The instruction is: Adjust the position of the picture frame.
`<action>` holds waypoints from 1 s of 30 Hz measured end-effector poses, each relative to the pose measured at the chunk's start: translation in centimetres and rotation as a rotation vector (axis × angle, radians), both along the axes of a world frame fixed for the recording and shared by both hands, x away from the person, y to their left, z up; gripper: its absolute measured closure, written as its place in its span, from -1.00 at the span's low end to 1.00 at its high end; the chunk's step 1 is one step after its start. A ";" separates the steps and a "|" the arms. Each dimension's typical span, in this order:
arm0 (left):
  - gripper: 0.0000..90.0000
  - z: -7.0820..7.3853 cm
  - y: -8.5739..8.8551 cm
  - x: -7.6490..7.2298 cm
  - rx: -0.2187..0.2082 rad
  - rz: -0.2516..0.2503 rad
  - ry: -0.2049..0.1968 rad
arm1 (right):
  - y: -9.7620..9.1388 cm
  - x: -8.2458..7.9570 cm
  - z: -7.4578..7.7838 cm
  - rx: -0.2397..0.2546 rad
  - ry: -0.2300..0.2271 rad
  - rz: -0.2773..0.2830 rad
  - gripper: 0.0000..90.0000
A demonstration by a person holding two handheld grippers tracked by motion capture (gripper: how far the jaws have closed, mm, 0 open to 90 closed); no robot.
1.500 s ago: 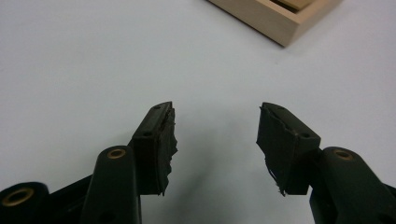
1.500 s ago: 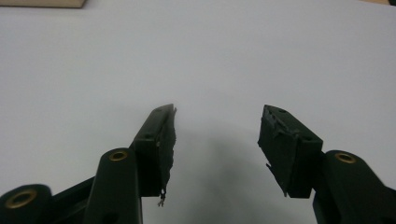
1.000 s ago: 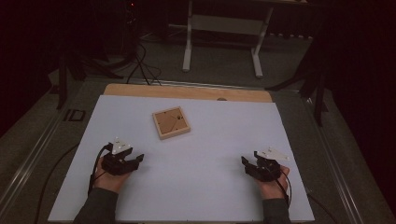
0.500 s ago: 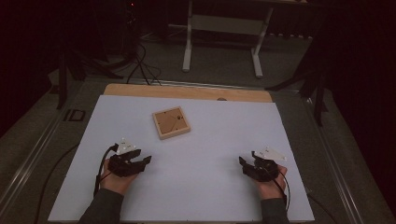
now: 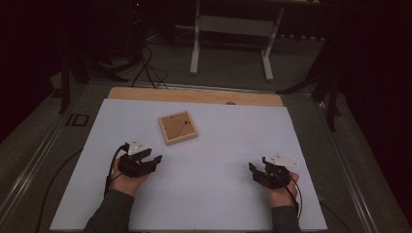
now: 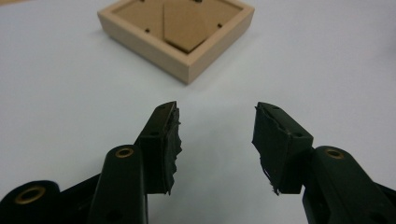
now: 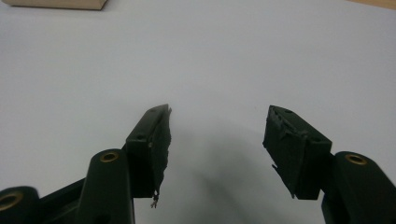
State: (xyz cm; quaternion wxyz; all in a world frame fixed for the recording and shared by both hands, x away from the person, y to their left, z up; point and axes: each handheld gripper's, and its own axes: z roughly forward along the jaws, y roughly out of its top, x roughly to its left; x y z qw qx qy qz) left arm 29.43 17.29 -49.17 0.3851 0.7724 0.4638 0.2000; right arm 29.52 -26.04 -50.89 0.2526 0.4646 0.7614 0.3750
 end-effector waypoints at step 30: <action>0.12 0.5 -2.2 5.2 0.042 0.031 -0.029 | -0.4 -0.1 0.0 0.006 -0.002 -0.007 -0.10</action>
